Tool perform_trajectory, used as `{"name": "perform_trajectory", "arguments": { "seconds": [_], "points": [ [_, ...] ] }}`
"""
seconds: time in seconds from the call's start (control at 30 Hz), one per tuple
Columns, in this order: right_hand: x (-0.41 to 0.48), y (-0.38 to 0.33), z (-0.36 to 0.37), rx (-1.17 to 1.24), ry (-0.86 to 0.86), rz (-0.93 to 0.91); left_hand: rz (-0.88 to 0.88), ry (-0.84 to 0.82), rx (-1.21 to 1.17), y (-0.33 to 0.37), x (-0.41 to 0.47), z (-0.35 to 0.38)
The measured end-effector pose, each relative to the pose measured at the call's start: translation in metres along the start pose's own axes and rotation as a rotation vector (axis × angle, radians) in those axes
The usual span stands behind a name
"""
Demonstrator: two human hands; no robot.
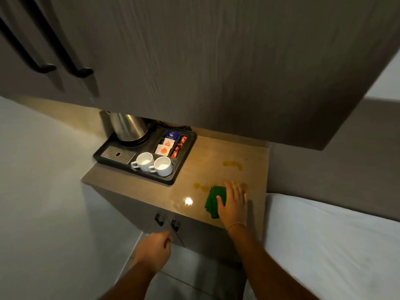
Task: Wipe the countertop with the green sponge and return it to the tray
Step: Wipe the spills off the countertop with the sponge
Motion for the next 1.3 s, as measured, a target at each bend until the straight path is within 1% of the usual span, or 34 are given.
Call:
{"name": "perform_trajectory", "arguments": {
  "seconds": [0.1, 0.23, 0.33, 0.43, 0.53, 0.57, 0.63, 0.7, 0.77, 0.83, 0.87, 0.9, 0.93, 0.97, 1.03, 1.07, 1.13, 1.2, 1.23, 1.3],
  "points": [
    [-0.012, -0.012, 0.032, -0.145, 0.031, -0.001, 0.024, 0.061, -0.012, 0.004, 0.031, -0.009],
    [-0.016, -0.018, 0.042, -0.200, 0.138, 0.100, 0.106, 0.088, -0.041, 0.000, 0.066, -0.018],
    [-0.017, -0.011, 0.035, -0.180, 0.190, 0.208, 0.172, 0.087, -0.049, -0.005, 0.086, -0.024],
    [-0.016, -0.010, 0.029, -0.206, 0.192, 0.312, 0.234, 0.090, -0.053, -0.012, 0.103, -0.034],
    [0.007, -0.014, 0.015, -0.183, 0.152, 0.414, 0.345, 0.153, -0.060, -0.012, 0.117, -0.049],
    [0.017, -0.020, 0.011, -0.179, 0.135, 0.423, 0.381, 0.172, -0.045, -0.012, 0.121, -0.053],
    [0.032, -0.046, 0.013, -0.214, 0.110, 0.356, 0.396, 0.211, -0.011, -0.017, 0.127, -0.060],
    [0.028, -0.079, 0.033, -0.252, 0.057, 0.202, 0.361, 0.221, 0.002, -0.024, 0.132, -0.061],
    [0.000, -0.101, 0.065, -0.286, -0.028, 0.014, 0.348, 0.233, 0.000, -0.025, 0.133, -0.058],
    [-0.035, -0.097, 0.086, -0.326, -0.098, -0.122, 0.364, 0.227, -0.007, -0.020, 0.132, -0.050],
    [-0.046, -0.084, 0.086, -0.346, -0.093, -0.138, 0.379, 0.209, -0.006, -0.018, 0.131, -0.044],
    [-0.051, -0.066, 0.080, -0.365, -0.064, -0.108, 0.398, 0.184, 0.003, -0.016, 0.130, -0.037],
    [-0.050, -0.043, 0.066, -0.383, -0.020, -0.036, 0.420, 0.164, 0.016, -0.014, 0.128, -0.030],
    [-0.045, -0.019, 0.049, -0.397, 0.027, 0.061, 0.443, 0.150, 0.027, -0.013, 0.127, -0.025],
    [-0.024, 0.019, 0.018, -0.395, 0.069, 0.272, 0.475, 0.123, 0.041, -0.015, 0.125, -0.015],
    [-0.010, 0.028, 0.007, -0.375, 0.070, 0.352, 0.480, 0.111, 0.050, -0.018, 0.124, -0.011],
    [0.022, 0.023, -0.009, -0.313, 0.093, 0.431, 0.471, 0.104, 0.063, -0.026, 0.124, -0.006],
    [0.052, -0.008, -0.007, -0.292, 0.094, 0.410, 0.449, 0.117, 0.065, -0.035, 0.123, -0.006],
    [0.062, -0.031, 0.002, -0.297, 0.077, 0.359, 0.437, 0.123, 0.058, -0.039, 0.122, -0.007],
    [0.060, -0.086, 0.032, -0.309, 0.023, 0.187, 0.410, 0.141, 0.043, -0.045, 0.119, -0.010]
  ]
}}
Point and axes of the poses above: each hand's wrist, its own x-axis towards the middle knuckle, its own z-axis out of the palm, y = z × x, the point moved 10 cm from there along x, towards the middle knuckle, and after that the axes turned 11 degrees about z, right-handed, at the moved point
